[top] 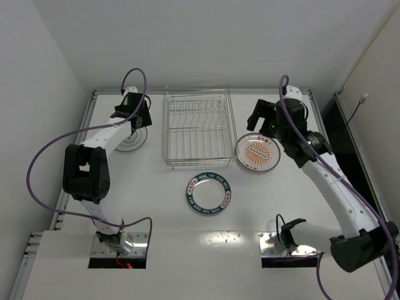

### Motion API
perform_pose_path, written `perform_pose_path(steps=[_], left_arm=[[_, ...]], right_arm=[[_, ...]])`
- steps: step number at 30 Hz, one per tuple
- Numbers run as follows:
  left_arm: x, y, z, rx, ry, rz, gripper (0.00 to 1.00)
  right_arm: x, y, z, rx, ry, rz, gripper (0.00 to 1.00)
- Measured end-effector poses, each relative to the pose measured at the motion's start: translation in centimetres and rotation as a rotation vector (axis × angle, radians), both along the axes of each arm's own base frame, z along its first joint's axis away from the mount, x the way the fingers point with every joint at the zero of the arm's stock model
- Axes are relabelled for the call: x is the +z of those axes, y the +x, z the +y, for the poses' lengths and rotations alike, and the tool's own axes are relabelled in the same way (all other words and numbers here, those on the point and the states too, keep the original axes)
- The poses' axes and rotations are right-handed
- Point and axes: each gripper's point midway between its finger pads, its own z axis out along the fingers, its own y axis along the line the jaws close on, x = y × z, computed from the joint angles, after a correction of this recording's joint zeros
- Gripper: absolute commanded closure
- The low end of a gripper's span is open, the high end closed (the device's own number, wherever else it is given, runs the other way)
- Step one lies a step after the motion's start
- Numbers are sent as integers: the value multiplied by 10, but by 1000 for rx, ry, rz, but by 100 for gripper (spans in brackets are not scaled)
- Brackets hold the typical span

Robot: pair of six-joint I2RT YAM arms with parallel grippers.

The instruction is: Load the plates into the dish rack

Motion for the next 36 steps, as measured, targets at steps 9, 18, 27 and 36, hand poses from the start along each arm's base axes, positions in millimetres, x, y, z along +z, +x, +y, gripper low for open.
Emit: perform_pose_path(steps=[9,18,27,36], left_arm=[[19,-3,2,7,-1,-50,32],[18,-3,2,5,1,-47,32],[14,-5,2,2,1,-37,32],[14,-5,2,2,0,-37,29]], right_arm=[[-77,-35,-27,-43,144,208,8],[-189,-66,-116,-379,469,442,11],[-240,-75,-114,-458,666,579,18],[-268,-57,-99,-495,811,627,42]])
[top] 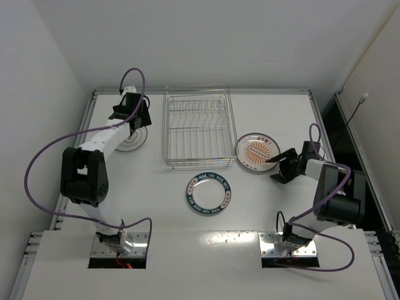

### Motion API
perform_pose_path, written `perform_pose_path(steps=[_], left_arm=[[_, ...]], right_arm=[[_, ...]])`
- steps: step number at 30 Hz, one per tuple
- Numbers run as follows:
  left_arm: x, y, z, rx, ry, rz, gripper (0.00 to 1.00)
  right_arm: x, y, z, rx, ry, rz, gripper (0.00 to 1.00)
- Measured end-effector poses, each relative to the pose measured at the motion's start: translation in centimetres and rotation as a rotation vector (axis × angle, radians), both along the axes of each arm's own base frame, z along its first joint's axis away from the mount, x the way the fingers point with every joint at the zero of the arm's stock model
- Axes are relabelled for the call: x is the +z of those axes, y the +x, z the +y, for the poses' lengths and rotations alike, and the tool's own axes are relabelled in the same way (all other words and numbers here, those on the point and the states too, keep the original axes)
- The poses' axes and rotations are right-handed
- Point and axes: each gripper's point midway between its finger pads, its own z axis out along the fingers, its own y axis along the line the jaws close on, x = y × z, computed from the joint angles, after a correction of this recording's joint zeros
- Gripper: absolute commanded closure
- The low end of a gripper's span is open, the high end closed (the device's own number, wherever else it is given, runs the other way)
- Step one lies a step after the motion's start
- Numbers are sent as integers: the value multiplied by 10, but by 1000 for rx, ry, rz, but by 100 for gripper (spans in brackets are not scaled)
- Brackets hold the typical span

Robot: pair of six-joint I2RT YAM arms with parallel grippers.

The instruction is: Load the plates into the dish rack

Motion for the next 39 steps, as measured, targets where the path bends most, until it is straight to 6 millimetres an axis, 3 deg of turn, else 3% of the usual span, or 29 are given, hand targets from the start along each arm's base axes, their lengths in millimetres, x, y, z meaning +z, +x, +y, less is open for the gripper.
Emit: perform_pose_path(steps=[5,6,7,13,17,22,27,31,35,39], left_arm=[[0,0,0,0,0,0,28],[0,0,0,0,0,0,28],[0,0,0,0,0,0,28],[0,0,0,0,0,0,28],[0,0,0,0,0,0,28],[0,0,0,0,0,0,28],[4,0,0,0,-1,-8,28],[7,-1,0,0,-2,-17,28],[7,-1,0,0,-3,-16,28],[7,-1,0,0,-3,-16,28]], right_arm=[[-9,9,7,1,20,22,80],[-9,10,7,-4,24,27,95],[-11,12,6,-9,27,35,100],[12,31,2,3,-9,-48,100],[48,33,-16,6,-196,-99,100],[142,79,-31,52,-463,-284,100],[225,110,-9,123,-627,-476,100],[261,132,20,209,-747,-524,100],[280,173,56,288,-874,-542,100],[267,204,90,371,-962,-506,100]])
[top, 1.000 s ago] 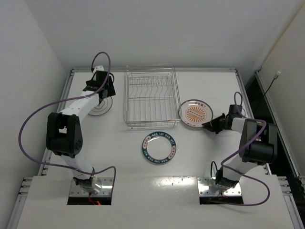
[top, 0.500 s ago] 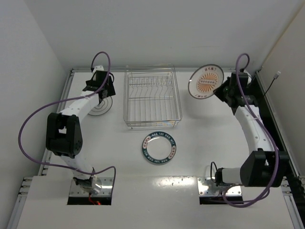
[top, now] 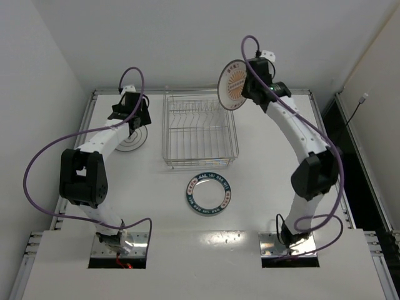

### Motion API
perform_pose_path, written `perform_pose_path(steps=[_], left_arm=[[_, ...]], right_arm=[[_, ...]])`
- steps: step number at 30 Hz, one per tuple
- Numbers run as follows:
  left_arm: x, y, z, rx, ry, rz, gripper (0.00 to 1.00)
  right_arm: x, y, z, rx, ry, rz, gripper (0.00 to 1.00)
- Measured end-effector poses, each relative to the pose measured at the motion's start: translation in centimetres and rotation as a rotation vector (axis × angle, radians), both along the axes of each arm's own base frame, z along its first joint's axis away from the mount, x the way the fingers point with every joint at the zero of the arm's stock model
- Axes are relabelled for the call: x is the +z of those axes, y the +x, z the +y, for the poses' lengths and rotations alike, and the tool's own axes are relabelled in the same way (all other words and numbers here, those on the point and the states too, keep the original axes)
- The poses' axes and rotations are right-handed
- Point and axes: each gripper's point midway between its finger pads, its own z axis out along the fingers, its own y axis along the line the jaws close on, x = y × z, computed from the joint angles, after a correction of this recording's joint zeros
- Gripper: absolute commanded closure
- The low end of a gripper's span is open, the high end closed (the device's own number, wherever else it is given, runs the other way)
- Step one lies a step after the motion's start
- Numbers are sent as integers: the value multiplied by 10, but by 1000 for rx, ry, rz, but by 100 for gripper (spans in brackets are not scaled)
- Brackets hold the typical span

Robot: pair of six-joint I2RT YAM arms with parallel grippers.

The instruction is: Load the plates into the dish rack

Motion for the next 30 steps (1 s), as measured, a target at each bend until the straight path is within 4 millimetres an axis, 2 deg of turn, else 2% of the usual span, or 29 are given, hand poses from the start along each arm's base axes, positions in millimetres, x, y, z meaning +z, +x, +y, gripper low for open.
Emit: perform_pose_path(steps=[4,8,15,25,30], left_arm=[[0,0,0,0,0,0,28],[0,0,0,0,0,0,28],[0,0,0,0,0,0,28],[0,0,0,0,0,0,28],[0,0,0,0,0,0,28]], right_arm=[[-34,17,16,-4,-106,83,100],[-65,15,20,-24,-209,158,100],[-60,12,35,-49,-291,130,100],[-76,14,62,-40,-356,131,100],[-86,15,75,-12,-365,143,86]])
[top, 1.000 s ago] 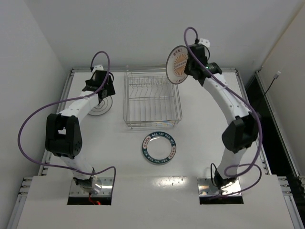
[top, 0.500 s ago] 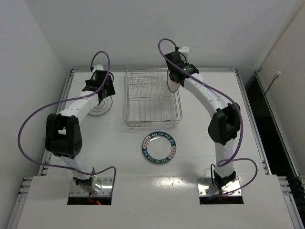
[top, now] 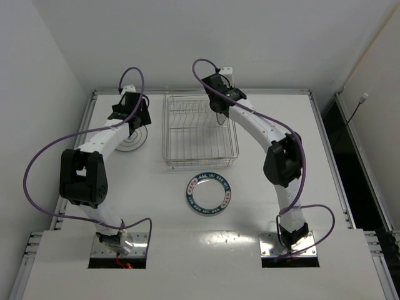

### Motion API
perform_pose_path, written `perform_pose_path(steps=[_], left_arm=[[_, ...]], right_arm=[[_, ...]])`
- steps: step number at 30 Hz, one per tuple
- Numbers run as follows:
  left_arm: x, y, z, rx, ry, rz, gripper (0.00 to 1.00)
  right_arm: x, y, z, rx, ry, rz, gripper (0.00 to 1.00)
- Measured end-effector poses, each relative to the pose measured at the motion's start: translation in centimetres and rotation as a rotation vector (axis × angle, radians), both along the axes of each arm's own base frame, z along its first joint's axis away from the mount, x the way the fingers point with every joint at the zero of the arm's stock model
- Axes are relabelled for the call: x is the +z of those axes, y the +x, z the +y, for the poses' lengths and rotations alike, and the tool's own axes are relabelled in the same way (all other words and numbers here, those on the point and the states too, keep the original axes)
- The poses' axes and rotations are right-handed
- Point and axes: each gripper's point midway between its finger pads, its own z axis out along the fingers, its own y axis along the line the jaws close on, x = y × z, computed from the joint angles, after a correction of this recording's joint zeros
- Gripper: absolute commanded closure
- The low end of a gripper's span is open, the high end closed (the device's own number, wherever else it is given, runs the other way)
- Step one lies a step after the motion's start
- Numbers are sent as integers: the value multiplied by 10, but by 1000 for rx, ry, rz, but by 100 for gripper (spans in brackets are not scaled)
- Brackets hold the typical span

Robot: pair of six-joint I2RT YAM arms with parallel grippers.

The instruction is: Load the plates into the dish rack

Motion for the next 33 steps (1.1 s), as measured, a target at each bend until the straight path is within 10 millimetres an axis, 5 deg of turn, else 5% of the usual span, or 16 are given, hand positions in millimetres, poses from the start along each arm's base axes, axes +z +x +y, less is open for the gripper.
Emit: perform_pose_path(steps=[5,9,14,18,21,26,27,33], left_arm=[[0,0,0,0,0,0,28],[0,0,0,0,0,0,28],[0,0,0,0,0,0,28],[0,0,0,1,1,0,28],[0,0,1,4,3,-1,28],[0,0,0,2,-1,0,28],[0,0,0,2,-3,-1,28],[0,0,-1,-3,-9,-1,28]], right_arm=[[-5,-6,2,21,-2,29,76],[-9,-34,-9,64,-1,99,71],[8,-97,-32,143,127,141,60],[8,-180,-39,246,415,127,51],[-36,-231,-27,288,645,161,49],[-182,-346,-13,148,888,551,44],[-189,-363,-6,131,949,613,42],[-184,-355,38,114,1103,663,43]])
